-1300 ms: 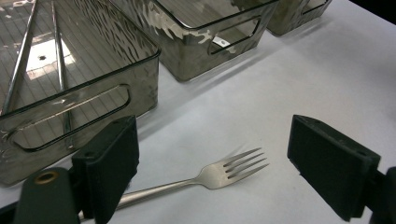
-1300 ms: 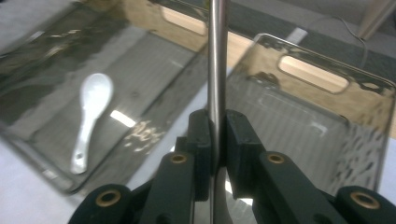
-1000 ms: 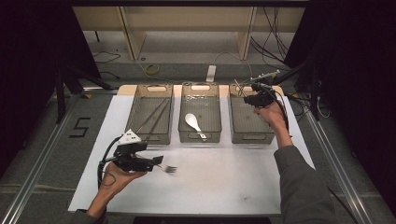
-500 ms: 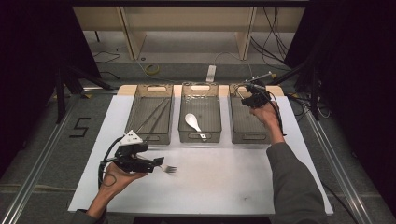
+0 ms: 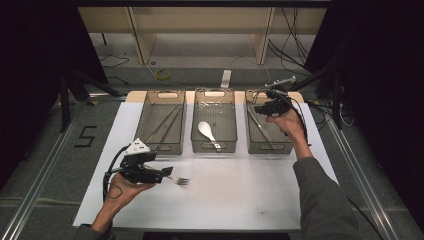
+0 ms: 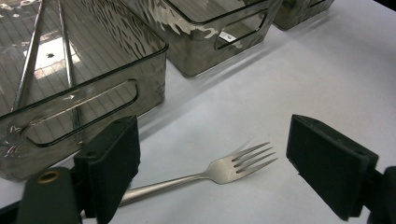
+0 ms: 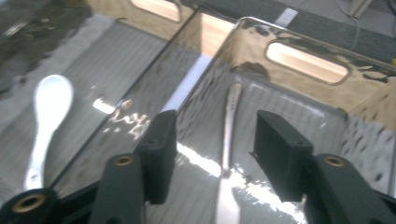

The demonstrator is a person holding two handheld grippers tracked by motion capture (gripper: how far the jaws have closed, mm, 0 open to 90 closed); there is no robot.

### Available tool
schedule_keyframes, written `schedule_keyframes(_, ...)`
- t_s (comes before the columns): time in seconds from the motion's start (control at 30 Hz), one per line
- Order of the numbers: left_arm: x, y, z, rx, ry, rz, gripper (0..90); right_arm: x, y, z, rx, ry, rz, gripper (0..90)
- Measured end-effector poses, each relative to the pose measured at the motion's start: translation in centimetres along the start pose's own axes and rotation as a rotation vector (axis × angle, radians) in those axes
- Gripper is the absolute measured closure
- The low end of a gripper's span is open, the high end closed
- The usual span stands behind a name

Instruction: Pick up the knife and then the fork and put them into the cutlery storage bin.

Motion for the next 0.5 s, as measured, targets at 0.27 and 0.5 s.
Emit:
schedule_keyframes(0.27, -1.0, -0.4, -0.1, 0.013, 0.013, -0.032, 19.0, -3.2, 3.1, 2.5, 0.076, 0.087, -0.105, 39.5)
schedule_keyframes(0.5, -2.0, -1.1, -0.2, 0.001, 0.031, -0.041, 24.4, -6.6, 5.5, 7.0, 0.171, 0.129, -0.184, 35.5)
Point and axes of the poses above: each handheld gripper's, and its own axes: y roughly backward along the jaws, z roughly out of its underside, x roughly to its right, the point moved 1 cm from there along -y, roughly forward along the jaws, and after that the axes turned 14 degrees about -z, right-handed, at the moved point
